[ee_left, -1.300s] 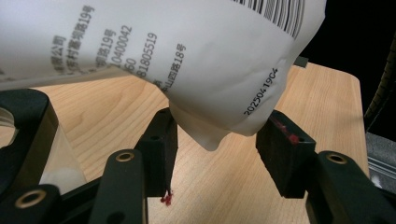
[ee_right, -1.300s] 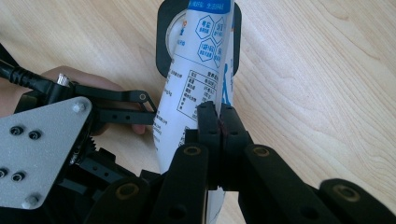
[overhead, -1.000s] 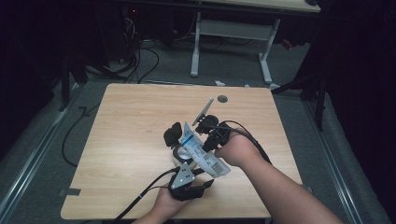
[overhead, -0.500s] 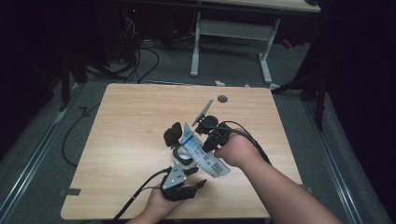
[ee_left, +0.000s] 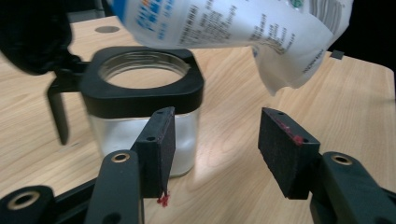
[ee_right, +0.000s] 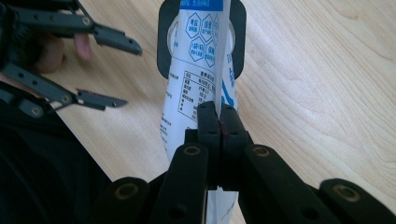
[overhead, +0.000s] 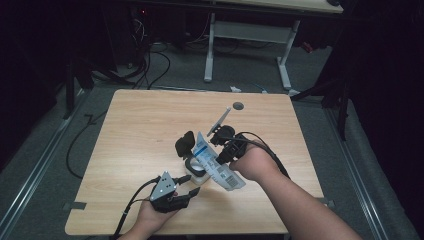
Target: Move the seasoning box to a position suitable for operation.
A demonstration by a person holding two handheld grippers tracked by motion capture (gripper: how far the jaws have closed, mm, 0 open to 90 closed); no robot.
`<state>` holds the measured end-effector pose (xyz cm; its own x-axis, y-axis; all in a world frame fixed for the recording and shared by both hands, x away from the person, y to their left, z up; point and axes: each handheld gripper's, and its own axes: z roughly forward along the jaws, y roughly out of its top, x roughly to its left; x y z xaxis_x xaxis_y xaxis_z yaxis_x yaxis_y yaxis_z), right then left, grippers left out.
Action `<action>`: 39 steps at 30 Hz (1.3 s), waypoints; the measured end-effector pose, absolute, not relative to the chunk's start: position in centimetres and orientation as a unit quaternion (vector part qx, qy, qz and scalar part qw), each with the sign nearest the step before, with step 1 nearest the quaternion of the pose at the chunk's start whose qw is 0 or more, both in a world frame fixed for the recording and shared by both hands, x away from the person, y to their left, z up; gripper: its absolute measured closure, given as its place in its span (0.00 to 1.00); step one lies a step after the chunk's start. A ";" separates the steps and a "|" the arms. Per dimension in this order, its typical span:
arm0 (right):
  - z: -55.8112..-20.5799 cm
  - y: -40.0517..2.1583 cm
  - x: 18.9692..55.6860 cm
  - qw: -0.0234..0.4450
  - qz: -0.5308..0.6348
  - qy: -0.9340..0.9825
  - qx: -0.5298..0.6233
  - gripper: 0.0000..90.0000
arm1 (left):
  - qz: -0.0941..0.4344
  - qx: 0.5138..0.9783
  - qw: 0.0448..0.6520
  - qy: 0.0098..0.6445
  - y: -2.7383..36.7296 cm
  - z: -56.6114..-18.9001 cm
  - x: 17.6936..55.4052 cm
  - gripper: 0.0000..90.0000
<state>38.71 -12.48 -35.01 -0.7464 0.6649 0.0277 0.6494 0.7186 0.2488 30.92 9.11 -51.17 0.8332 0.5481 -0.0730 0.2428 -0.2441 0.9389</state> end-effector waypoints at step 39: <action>-36.4 -14.6 37.9 0.032 0.152 0.917 0.367 1.00 | 0.182 0.747 0.538 0.345 17.7 -51.8 34.1 0.52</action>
